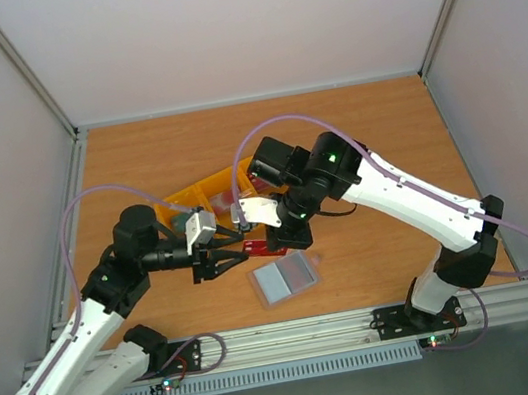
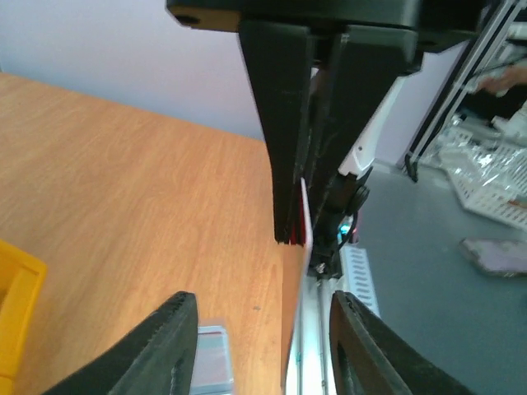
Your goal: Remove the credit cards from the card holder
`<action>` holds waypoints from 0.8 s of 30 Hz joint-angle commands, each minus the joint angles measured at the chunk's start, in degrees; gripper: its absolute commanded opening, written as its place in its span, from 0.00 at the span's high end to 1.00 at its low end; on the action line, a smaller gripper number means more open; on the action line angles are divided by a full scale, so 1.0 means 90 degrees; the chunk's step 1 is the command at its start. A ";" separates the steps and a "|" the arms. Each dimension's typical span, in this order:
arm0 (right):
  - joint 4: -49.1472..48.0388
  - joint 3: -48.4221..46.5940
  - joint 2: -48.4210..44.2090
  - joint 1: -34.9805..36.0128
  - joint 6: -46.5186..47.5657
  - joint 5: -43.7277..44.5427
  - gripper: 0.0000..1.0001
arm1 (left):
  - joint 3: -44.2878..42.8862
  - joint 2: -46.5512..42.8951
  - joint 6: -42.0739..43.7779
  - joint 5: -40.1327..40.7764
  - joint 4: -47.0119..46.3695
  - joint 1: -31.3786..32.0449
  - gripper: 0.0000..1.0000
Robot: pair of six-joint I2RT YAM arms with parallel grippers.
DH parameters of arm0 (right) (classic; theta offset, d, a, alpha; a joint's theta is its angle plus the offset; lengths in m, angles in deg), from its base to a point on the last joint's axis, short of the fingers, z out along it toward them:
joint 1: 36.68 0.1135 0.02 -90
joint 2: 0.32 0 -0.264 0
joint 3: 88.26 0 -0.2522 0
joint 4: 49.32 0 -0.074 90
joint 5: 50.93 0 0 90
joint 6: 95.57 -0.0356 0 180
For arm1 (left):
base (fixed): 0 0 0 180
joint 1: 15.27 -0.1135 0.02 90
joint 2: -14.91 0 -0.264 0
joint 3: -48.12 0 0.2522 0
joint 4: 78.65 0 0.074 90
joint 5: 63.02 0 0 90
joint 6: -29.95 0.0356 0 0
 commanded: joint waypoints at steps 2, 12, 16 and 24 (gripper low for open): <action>0.0198 -0.0557 0.0312 0.0289 0.0310 0.0310 0.99 | 0.0141 0.0047 -0.0487 -0.0243 -0.0873 0.0018 0.67; -0.1927 0.0605 -0.0809 0.0298 -0.0095 0.2517 0.62 | 0.0360 -0.0228 -0.2063 0.0853 -0.1134 -0.0095 1.00; -0.5244 0.2728 -0.2555 0.0358 0.0328 0.4347 0.48 | 0.0538 -0.0271 -0.4435 0.1868 -0.2094 -0.0713 1.00; -1.5053 0.6903 -0.2360 0.1301 0.7507 0.3650 0.29 | 0.0650 -0.0278 -0.6812 0.2920 -0.4175 -0.1281 1.00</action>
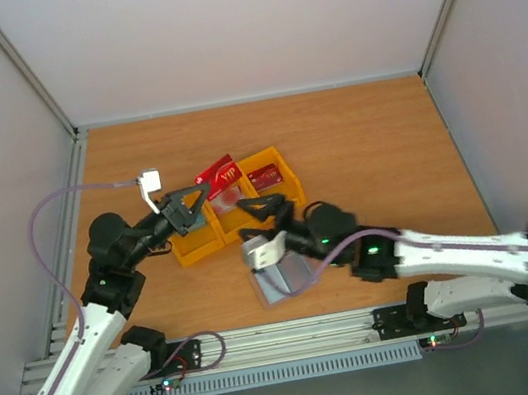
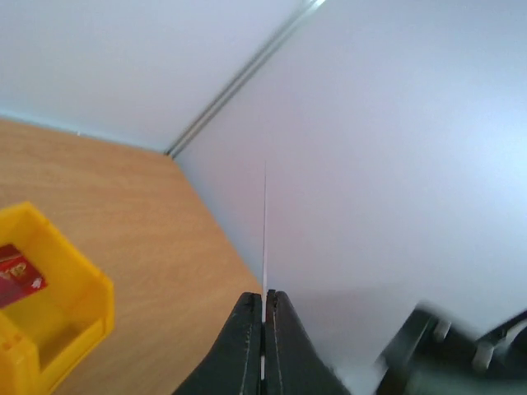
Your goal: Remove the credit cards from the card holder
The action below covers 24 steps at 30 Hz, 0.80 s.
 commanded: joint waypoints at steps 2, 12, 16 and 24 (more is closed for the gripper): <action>-0.7402 0.0222 0.2297 0.0140 0.4755 0.0037 0.32 | -0.0108 -0.0076 -0.1937 0.1058 -0.1107 -0.0171 1.00; -0.8884 -0.0146 0.3602 -0.0084 0.5910 -0.0333 0.44 | -0.0097 -0.0239 -0.2146 0.0874 -0.1380 -0.0386 1.00; -0.8834 0.0315 0.3236 -0.0100 0.5956 -0.0047 0.44 | -0.0069 -0.0200 -0.2422 0.0886 -0.1322 -0.0576 1.00; -0.8846 0.0068 0.3366 -0.0587 0.5953 -0.0181 0.44 | -0.0175 -0.0205 -0.2243 0.0518 -0.1711 -0.0576 1.00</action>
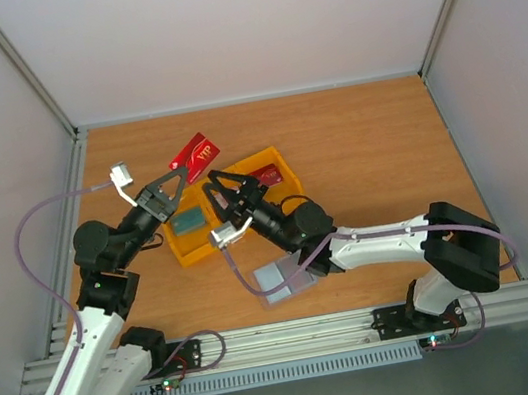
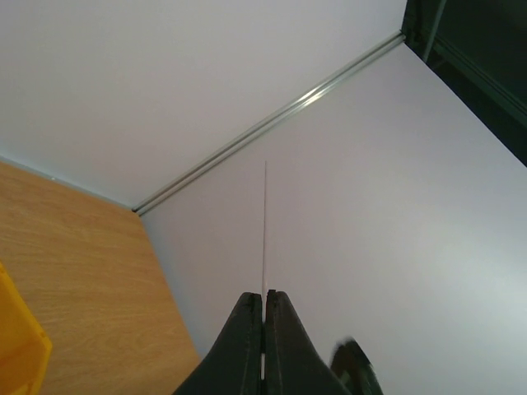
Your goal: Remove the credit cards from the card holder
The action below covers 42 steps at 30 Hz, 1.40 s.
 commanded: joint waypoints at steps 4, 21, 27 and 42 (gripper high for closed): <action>-0.0815 -0.0523 0.0232 -0.0498 0.2317 -0.0340 0.45 | -0.0171 -0.0076 0.0178 -0.0327 -0.0648 -0.0024 1.00; -0.0420 -0.1025 0.0549 -0.0525 0.2764 -0.0487 0.81 | -0.0137 0.0066 0.0345 -0.0427 -0.0554 0.0009 1.00; -0.0314 -0.0976 0.0477 -0.0515 0.2759 -0.0386 0.99 | -0.0111 0.0052 0.0413 -0.0410 -0.0516 0.0031 1.00; 0.8826 -0.0973 -0.1207 -0.1432 -0.2923 0.1510 0.99 | 0.0439 -0.0867 0.2123 0.1461 0.2064 -0.0069 0.01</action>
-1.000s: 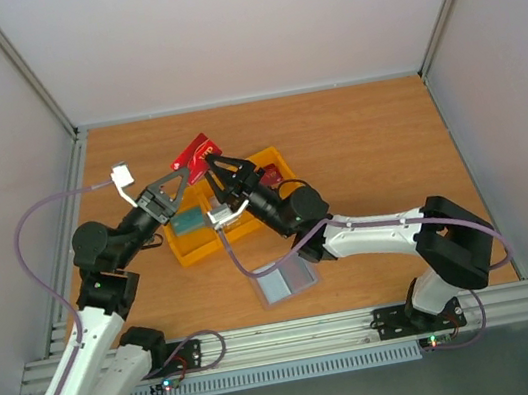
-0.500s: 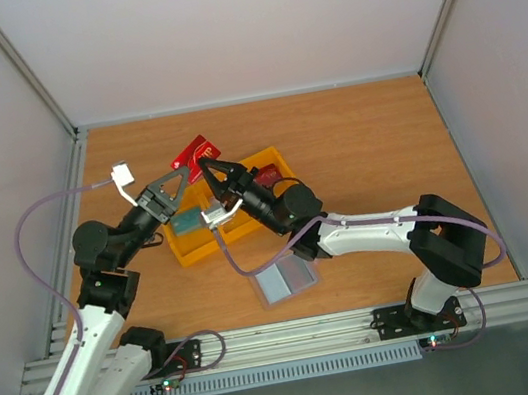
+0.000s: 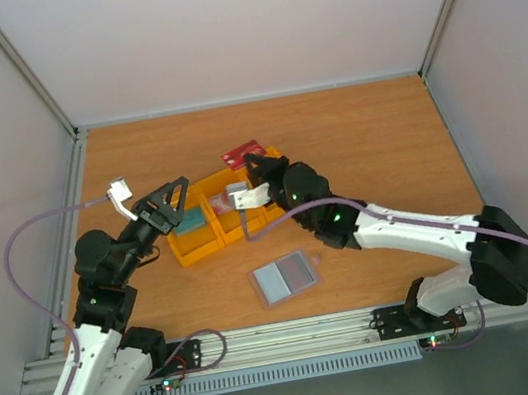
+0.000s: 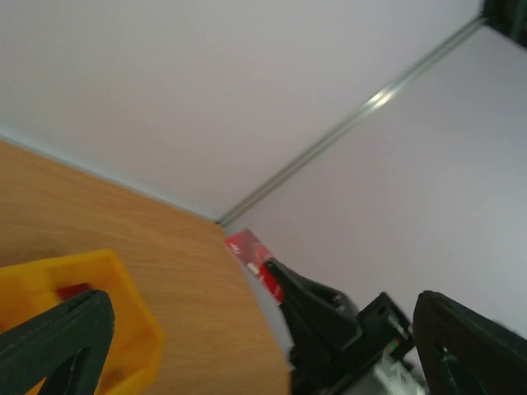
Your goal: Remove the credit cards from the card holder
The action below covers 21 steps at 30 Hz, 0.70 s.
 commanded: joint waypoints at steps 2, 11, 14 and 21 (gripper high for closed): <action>0.6338 -0.0625 -0.0288 -0.0837 -0.3481 -0.0168 0.99 | 0.0444 -0.0434 0.1421 0.1235 0.1467 -0.0088 0.01; 0.6749 -0.1536 0.1119 -0.1663 -0.3591 -0.0718 0.99 | 0.1564 -0.0632 0.1588 0.1229 0.1199 -0.0168 0.01; 0.6772 -0.1991 0.1556 -0.1898 -0.3395 -0.1048 0.99 | 0.1613 -0.0786 0.1754 0.1244 0.1239 -0.0165 0.01; 0.6822 -0.2880 0.2495 -0.2082 -0.3002 -0.1509 0.99 | 0.1675 -0.0909 0.1962 0.1482 0.1182 -0.0185 0.01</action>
